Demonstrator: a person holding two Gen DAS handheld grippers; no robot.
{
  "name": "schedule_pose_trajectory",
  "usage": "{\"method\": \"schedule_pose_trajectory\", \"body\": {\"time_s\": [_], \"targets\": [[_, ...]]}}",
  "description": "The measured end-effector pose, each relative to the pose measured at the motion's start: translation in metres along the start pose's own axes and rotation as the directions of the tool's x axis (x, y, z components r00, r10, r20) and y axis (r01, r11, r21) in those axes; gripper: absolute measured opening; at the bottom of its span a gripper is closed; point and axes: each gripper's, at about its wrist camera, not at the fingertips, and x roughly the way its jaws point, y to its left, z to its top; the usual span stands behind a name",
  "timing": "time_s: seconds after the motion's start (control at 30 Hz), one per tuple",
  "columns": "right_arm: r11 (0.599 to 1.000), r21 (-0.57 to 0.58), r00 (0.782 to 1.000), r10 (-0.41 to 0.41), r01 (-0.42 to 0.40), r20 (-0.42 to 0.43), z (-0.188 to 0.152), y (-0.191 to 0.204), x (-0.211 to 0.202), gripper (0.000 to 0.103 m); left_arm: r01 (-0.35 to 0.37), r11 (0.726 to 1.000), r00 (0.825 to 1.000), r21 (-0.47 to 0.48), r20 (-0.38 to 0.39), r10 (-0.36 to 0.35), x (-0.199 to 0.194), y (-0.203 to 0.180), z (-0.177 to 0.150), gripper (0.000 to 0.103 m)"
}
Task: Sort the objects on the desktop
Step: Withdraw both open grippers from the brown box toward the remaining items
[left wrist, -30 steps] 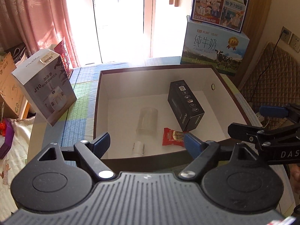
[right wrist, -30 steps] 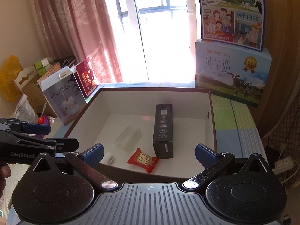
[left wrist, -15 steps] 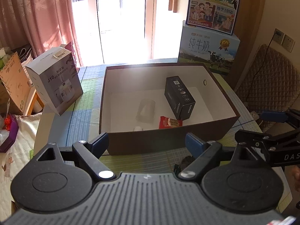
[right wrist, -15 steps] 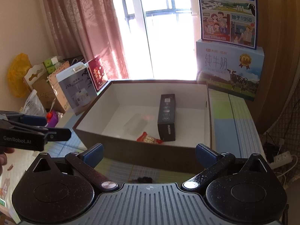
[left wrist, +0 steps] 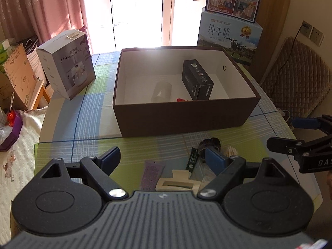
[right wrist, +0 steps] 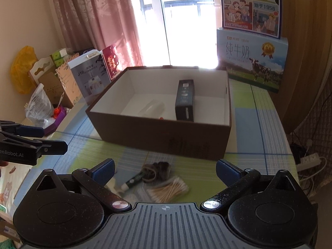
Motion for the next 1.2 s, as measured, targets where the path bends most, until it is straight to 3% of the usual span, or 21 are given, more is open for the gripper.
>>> {"method": "schedule_pose_trajectory", "body": {"time_s": [0.6, 1.2], "targets": [[0.999, 0.026, 0.987, 0.029, -0.025, -0.159, -0.042, 0.004, 0.014, 0.101, -0.009, 1.0, 0.992, -0.027, -0.126, 0.006, 0.012, 0.0, -0.05, 0.086], [0.998, 0.056, 0.959, -0.011, 0.028, -0.285, -0.068, -0.009, 0.051, 0.101, -0.034, 0.999, 0.976, -0.025, -0.216, 0.028, 0.043, 0.009, -0.073, 0.085]]}}
